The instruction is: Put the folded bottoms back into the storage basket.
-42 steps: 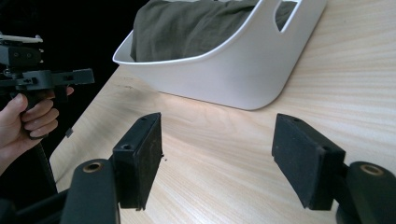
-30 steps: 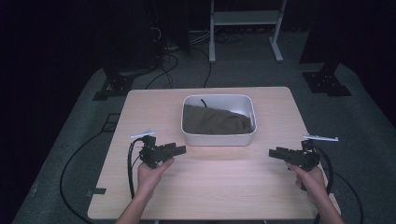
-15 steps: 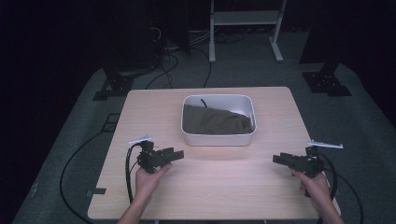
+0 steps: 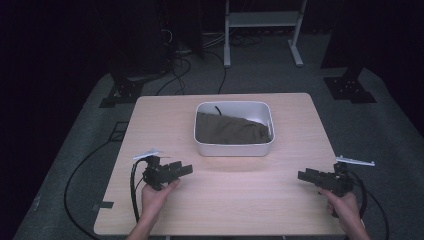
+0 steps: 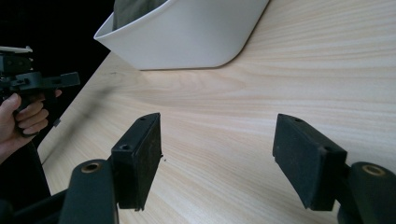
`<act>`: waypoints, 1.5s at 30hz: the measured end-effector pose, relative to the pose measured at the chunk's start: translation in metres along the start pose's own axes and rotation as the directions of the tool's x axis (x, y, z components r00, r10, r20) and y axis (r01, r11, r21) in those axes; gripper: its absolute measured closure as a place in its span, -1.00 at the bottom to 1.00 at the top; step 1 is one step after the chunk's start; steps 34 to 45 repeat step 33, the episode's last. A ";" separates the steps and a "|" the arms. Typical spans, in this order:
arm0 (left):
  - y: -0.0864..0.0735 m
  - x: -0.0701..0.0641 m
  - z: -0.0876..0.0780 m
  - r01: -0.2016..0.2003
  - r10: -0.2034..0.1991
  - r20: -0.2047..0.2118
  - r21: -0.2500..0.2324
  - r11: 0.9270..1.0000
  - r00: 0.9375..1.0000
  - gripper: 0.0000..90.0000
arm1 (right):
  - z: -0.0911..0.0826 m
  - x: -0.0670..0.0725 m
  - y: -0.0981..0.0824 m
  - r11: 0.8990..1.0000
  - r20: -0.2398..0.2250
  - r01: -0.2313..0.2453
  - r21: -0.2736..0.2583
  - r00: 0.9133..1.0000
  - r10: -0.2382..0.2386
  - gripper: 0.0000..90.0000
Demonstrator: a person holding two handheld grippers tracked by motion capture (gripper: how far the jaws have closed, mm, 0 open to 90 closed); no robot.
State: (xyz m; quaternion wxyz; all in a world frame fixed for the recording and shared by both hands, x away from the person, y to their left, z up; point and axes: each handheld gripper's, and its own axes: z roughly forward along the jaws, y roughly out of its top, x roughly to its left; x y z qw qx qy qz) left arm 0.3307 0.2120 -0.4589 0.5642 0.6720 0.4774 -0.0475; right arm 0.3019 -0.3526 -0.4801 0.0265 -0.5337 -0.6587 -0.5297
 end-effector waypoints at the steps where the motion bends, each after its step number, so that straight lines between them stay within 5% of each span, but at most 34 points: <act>1: -0.001 0.001 -0.001 0.001 -0.001 -0.001 0.001 1.000 1.000 -0.63 | -0.001 0.000 -0.001 1.000 0.001 0.000 0.000 1.000 0.000 -0.29; 18: -0.013 0.005 -0.015 -0.001 0.001 -0.023 -0.013 1.000 1.000 -0.66 | -0.013 -0.001 -0.016 1.000 0.002 0.013 -0.004 1.000 -0.013 -0.29; 30: -0.040 0.006 -0.028 0.014 -0.016 -0.032 -0.052 0.999 0.999 -0.73 | -0.016 0.016 -0.041 0.997 0.012 0.065 -0.033 0.998 -0.064 -0.35; 33: -0.041 0.004 -0.032 -0.012 0.010 -0.044 -0.059 0.998 0.999 -0.74 | -0.014 0.023 -0.048 0.995 0.015 0.097 -0.036 0.995 -0.097 -0.36; 45: -0.041 0.004 -0.032 -0.012 0.010 -0.044 -0.059 0.998 0.999 -0.74 | -0.014 0.023 -0.048 0.995 0.015 0.097 -0.036 0.995 -0.097 -0.36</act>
